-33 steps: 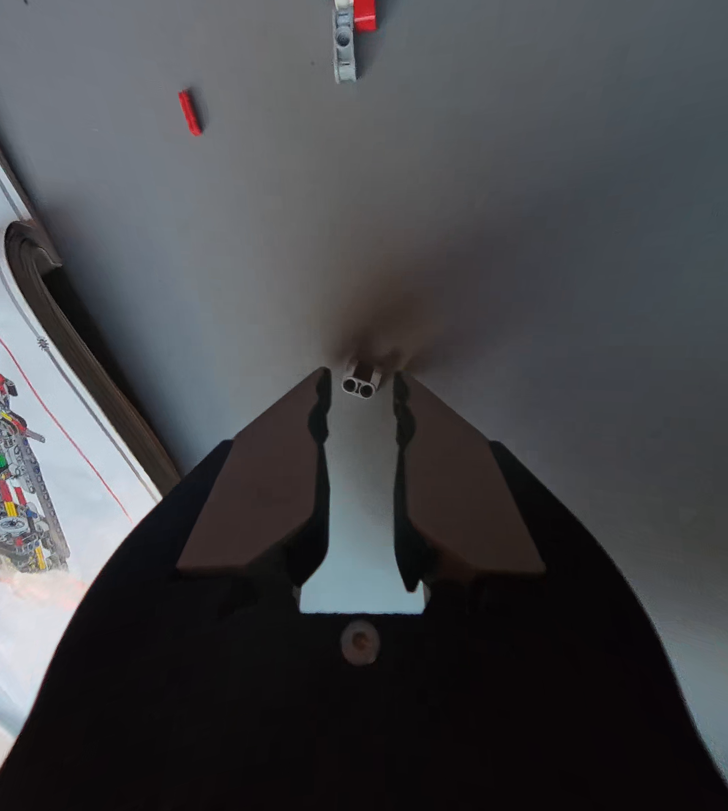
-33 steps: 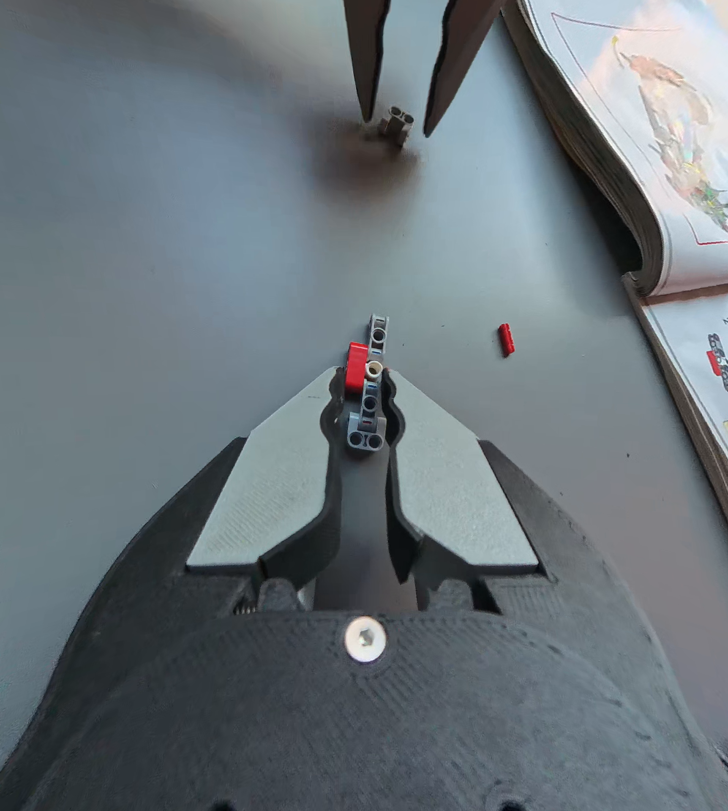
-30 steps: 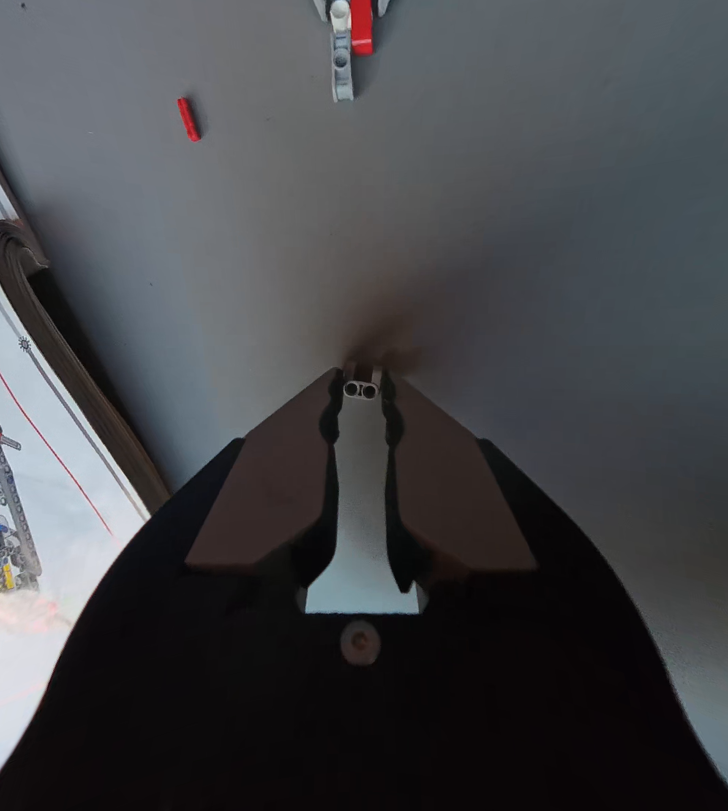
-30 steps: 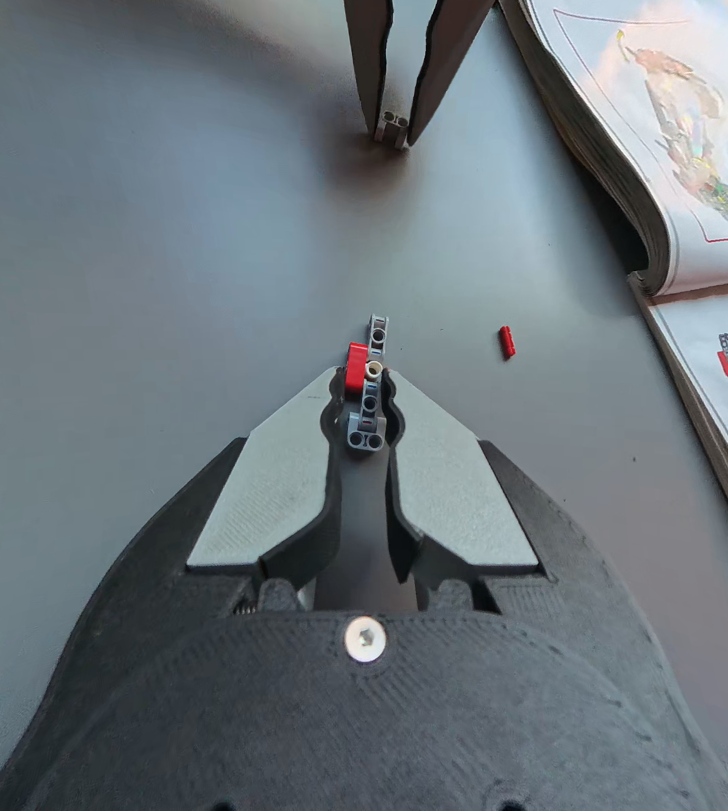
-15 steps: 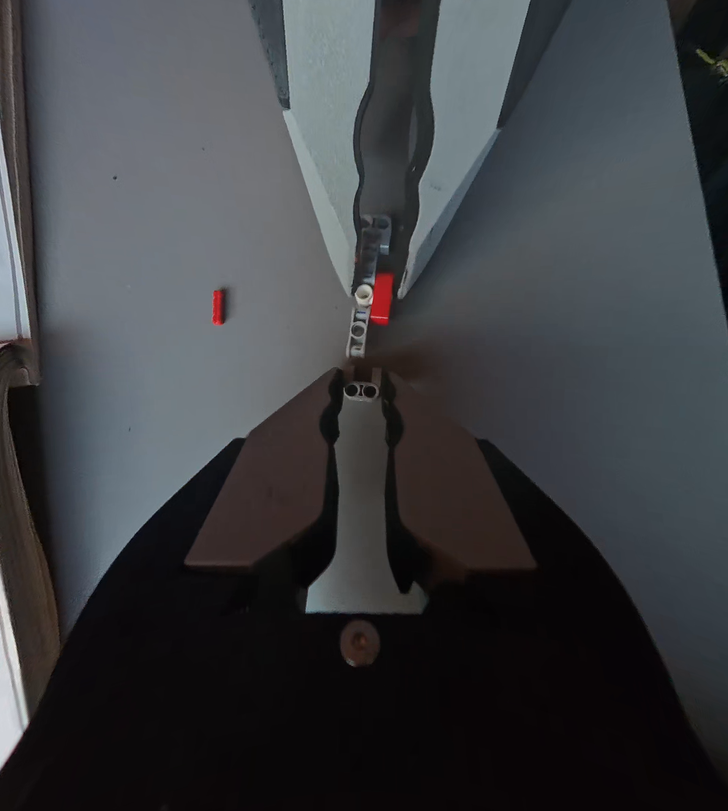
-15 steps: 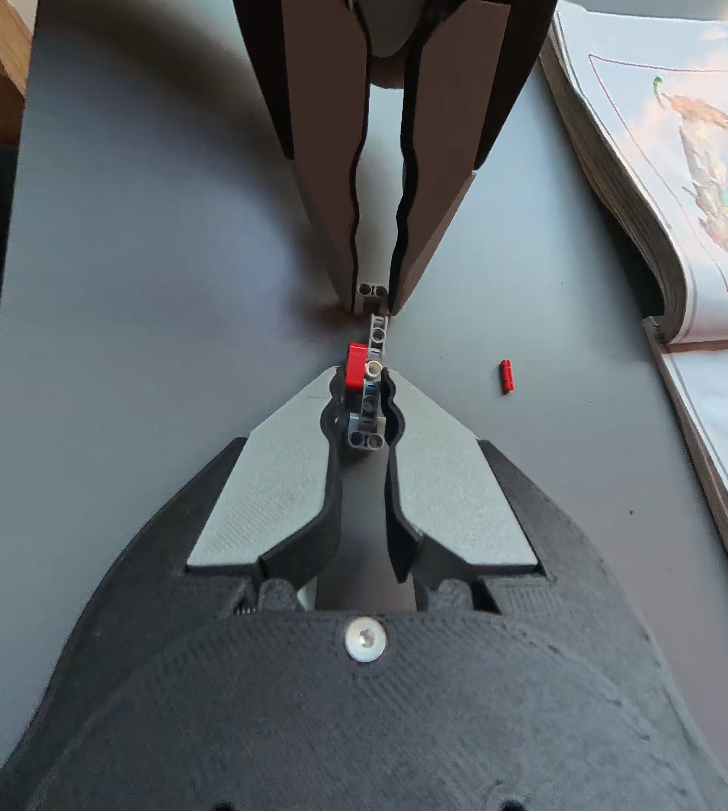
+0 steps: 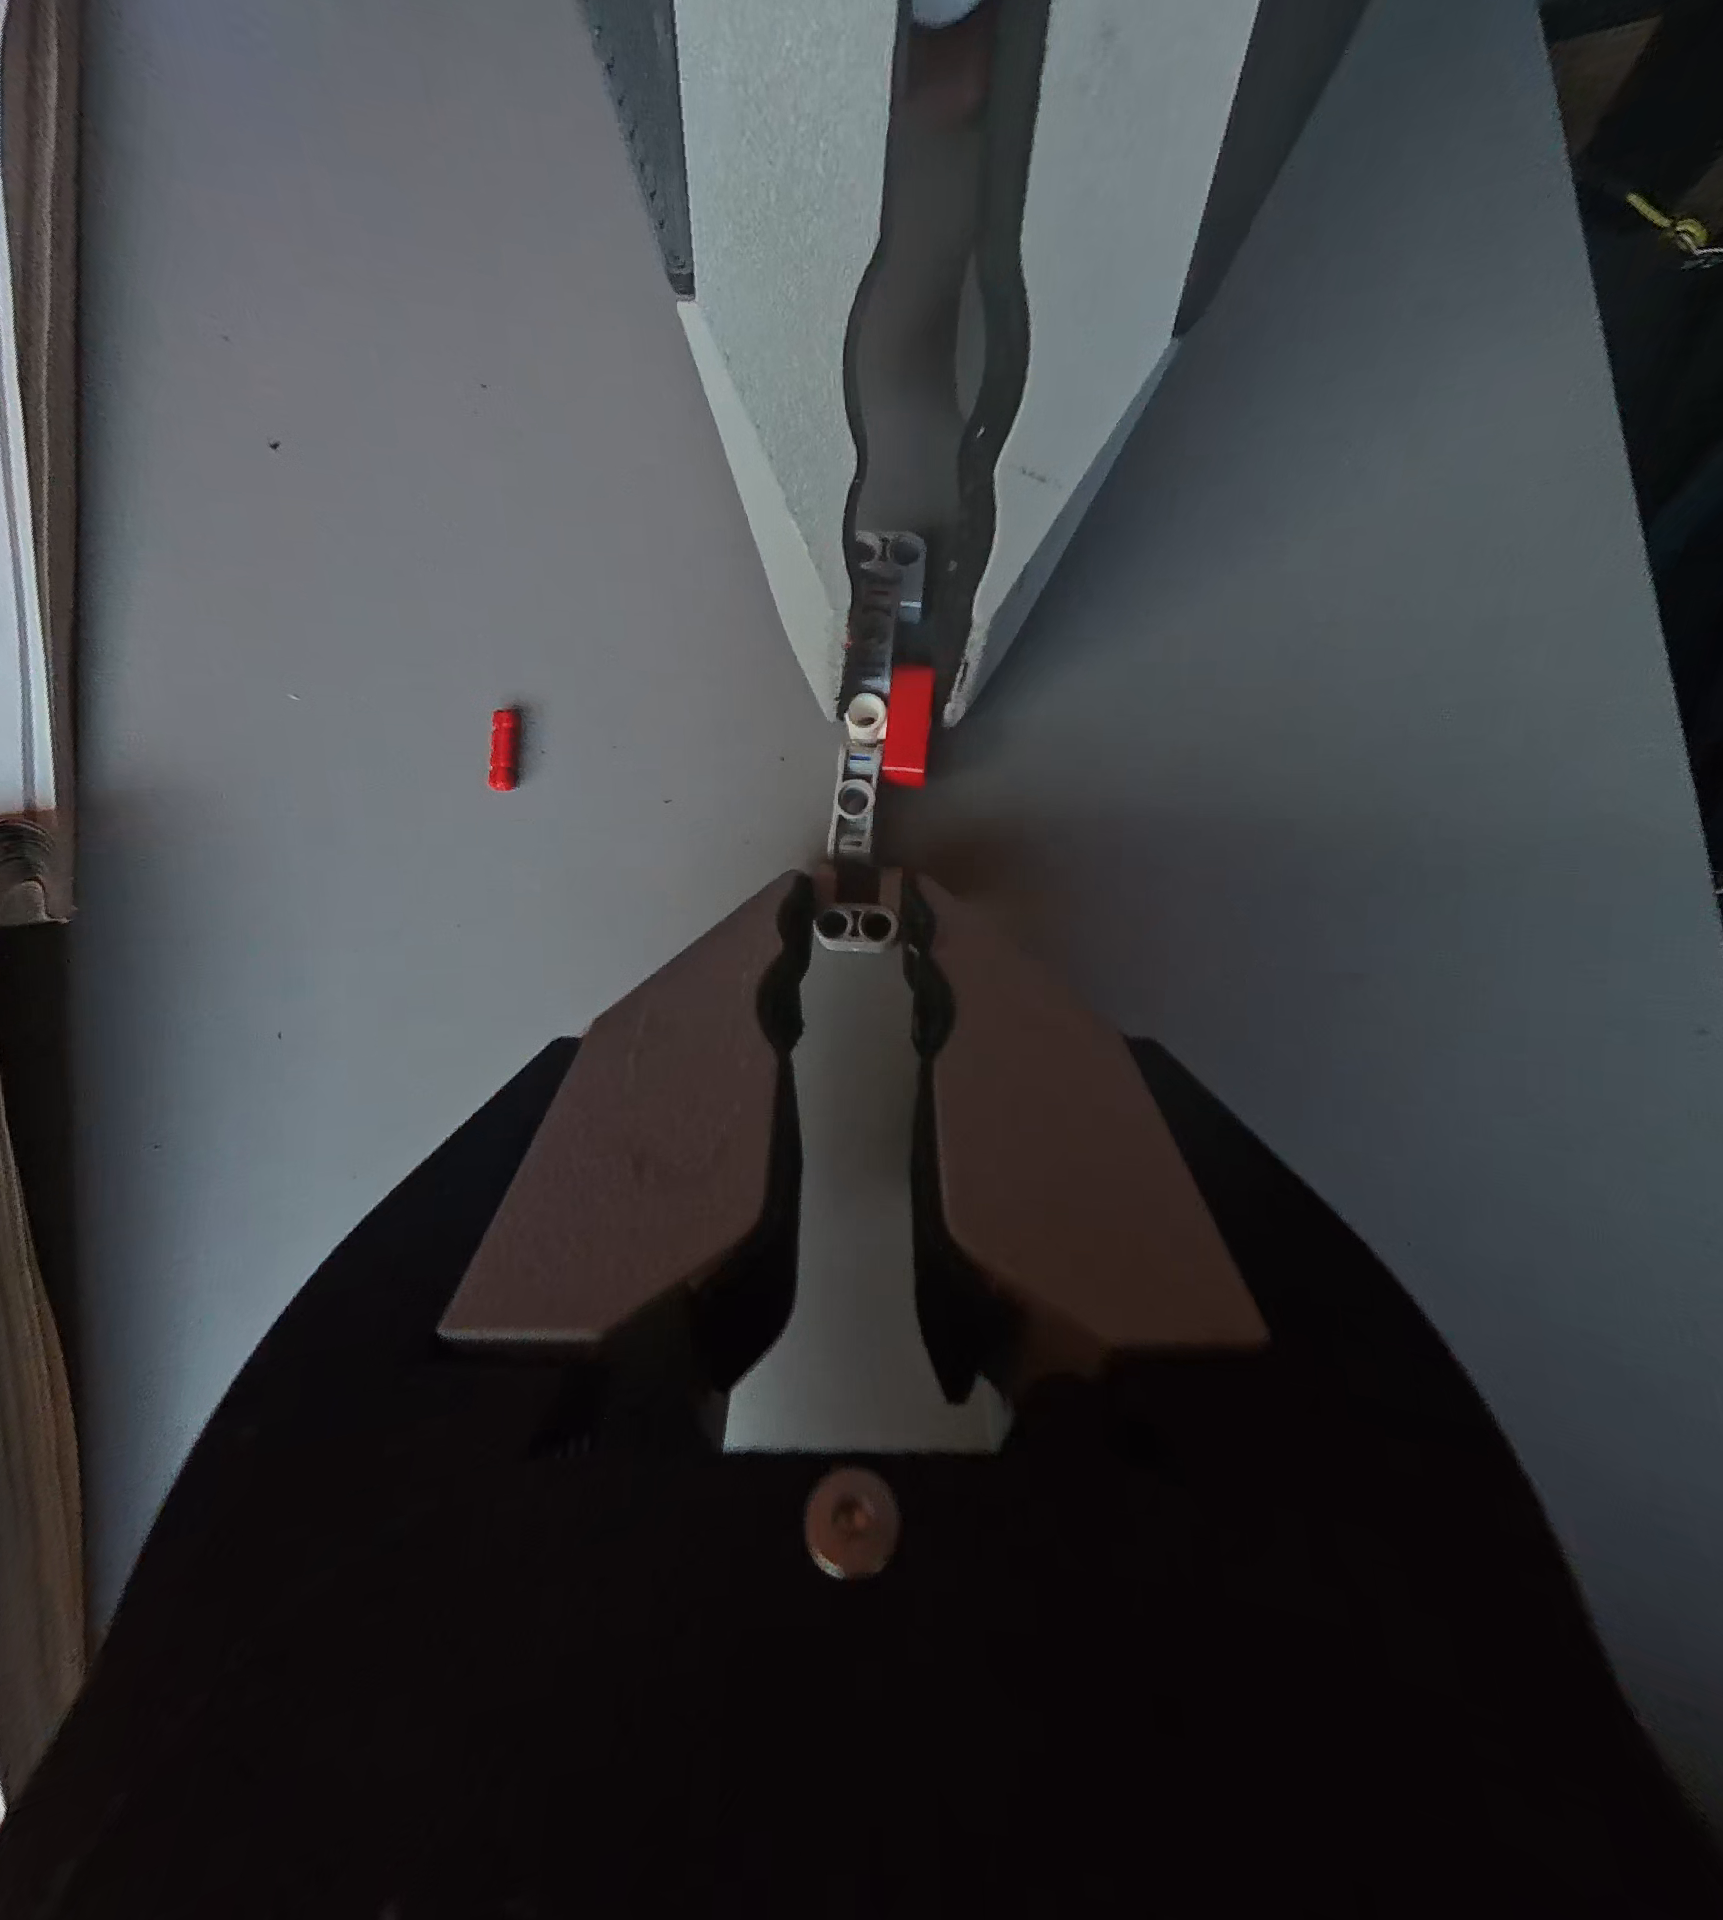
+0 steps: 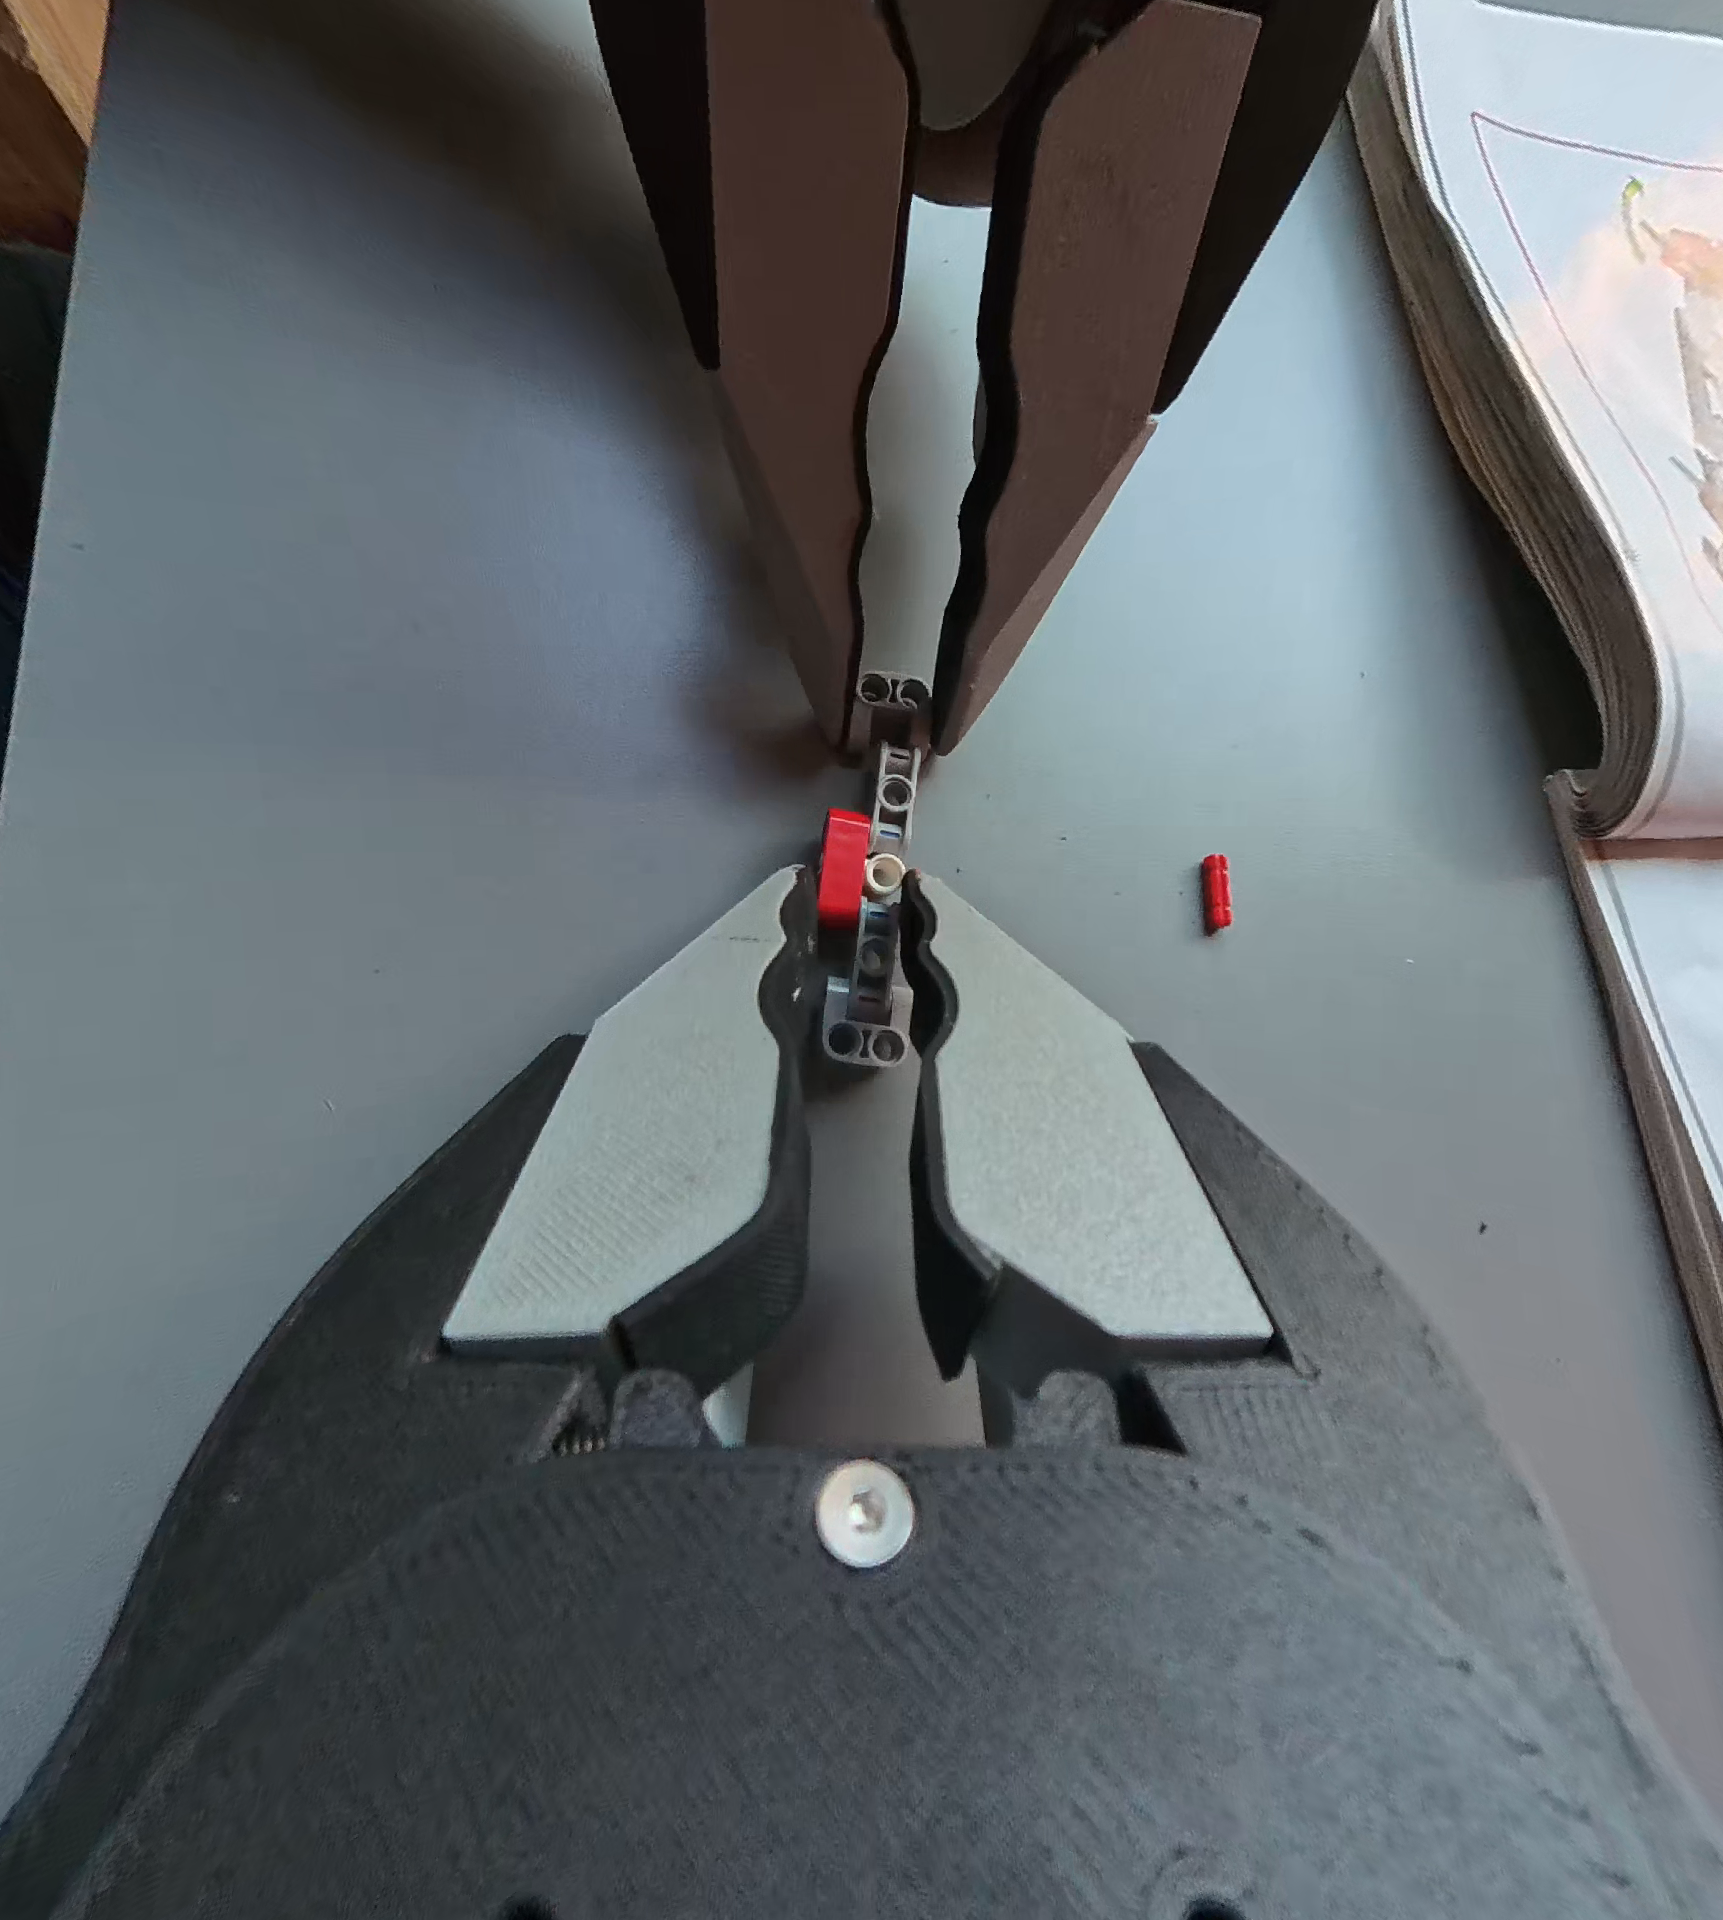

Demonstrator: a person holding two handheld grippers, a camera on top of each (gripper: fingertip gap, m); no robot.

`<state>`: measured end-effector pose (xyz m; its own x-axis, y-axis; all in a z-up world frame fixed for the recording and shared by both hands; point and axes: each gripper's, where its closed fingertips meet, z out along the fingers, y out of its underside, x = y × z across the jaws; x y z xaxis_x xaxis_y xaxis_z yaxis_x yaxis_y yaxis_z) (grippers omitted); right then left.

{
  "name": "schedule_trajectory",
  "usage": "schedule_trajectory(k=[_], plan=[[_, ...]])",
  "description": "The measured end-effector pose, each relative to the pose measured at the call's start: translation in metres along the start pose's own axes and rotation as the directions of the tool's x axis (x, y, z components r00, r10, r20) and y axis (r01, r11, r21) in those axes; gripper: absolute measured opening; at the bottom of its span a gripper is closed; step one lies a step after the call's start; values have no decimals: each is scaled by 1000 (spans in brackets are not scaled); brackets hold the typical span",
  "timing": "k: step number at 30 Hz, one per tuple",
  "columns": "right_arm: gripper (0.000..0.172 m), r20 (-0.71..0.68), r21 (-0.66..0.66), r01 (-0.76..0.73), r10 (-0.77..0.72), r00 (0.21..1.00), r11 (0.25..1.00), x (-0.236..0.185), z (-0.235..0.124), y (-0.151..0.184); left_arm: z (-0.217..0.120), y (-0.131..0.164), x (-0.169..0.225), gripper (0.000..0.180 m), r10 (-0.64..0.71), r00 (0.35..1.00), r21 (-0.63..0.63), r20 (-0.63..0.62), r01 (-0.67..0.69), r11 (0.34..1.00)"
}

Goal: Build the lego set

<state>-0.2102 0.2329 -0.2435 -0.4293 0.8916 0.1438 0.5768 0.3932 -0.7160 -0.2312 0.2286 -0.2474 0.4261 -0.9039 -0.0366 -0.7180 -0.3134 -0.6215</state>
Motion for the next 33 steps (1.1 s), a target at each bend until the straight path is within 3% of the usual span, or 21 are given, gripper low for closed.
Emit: schedule_trajectory(k=[18,33], plan=[[13,62,-97,35,-29,998,995,4,2,2,0,1,-4,14,-23,999,27,-34,24,999],[13,16,-71,53,-52,999,996,7,6,0,1,0,-7,14,-71,997,75,-9,72,995]])
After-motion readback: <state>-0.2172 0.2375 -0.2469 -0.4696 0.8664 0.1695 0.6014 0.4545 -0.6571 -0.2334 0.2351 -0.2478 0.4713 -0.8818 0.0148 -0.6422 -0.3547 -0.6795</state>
